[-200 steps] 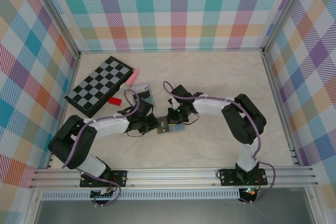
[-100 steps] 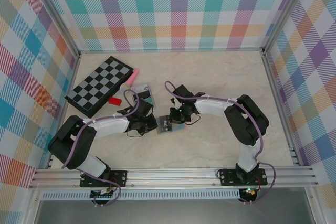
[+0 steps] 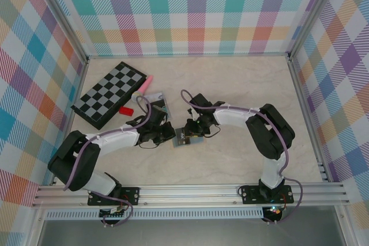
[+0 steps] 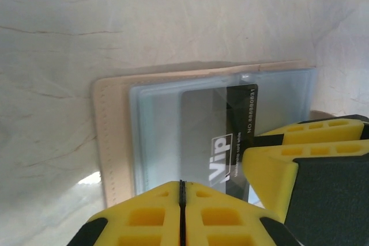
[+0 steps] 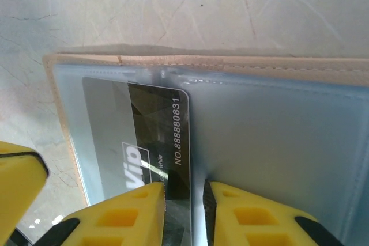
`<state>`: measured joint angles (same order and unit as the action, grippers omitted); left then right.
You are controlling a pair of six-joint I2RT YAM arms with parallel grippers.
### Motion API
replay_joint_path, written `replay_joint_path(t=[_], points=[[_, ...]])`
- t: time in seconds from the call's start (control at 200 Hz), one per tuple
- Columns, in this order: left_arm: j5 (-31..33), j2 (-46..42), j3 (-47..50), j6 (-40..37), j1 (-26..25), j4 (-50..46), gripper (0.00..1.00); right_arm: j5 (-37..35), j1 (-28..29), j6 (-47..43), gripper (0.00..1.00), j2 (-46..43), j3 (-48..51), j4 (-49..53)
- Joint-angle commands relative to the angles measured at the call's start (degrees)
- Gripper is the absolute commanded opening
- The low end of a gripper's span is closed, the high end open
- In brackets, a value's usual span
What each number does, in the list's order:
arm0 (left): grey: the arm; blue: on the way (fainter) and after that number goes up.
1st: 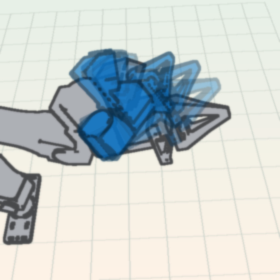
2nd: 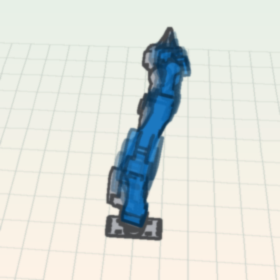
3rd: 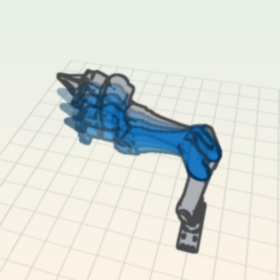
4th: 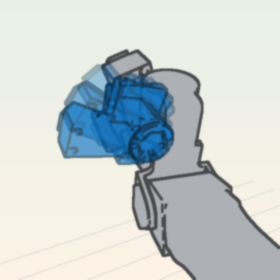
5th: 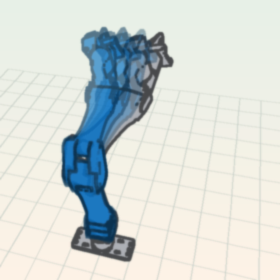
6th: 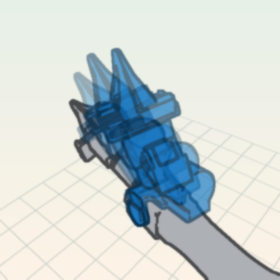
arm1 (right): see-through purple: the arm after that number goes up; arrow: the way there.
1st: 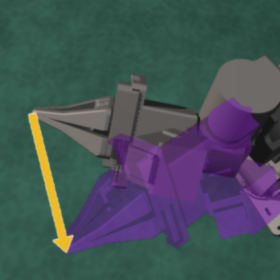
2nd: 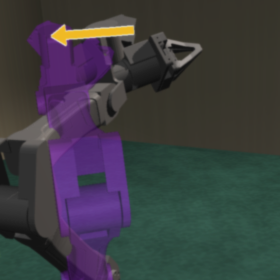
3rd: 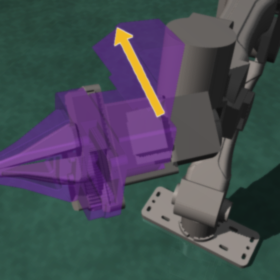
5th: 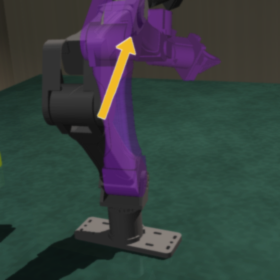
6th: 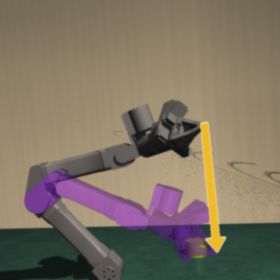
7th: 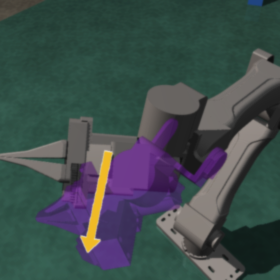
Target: Take the credit cards out of the card holder
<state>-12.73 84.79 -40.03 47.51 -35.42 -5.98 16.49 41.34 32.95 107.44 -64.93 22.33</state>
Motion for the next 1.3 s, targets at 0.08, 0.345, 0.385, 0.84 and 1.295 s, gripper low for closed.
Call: replay_joint_path(t=[0.08,0.345,0.385,0.84,1.295], points=[[-1.5,3.9,-2.8,-1.1,0.0,0.4,0.07,0.7,-0.2,-0.8,0.29,2.0,-1.7,2.0],[1.0,5.9,-2.3,0.7,0.0,-3.4,0.06,3.2,-0.2,-1.3,0.28,3.0,-2.2,1.5],[1.2,6.1,-2.2,0.9,0.0,-3.6,0.05,3.8,-0.3,-1.5,0.28,3.0,-2.2,1.2],[2.5,6.9,-0.6,1.6,0.0,-4.5,0.05,8.3,-1.0,-1.1,0.21,2.6,-0.8,-2.4],[2.8,6.7,-0.3,1.7,0.0,-4.8,0.06,4.1,-2.7,-1.0,0.05,-1.1,2.0,-1.7]])
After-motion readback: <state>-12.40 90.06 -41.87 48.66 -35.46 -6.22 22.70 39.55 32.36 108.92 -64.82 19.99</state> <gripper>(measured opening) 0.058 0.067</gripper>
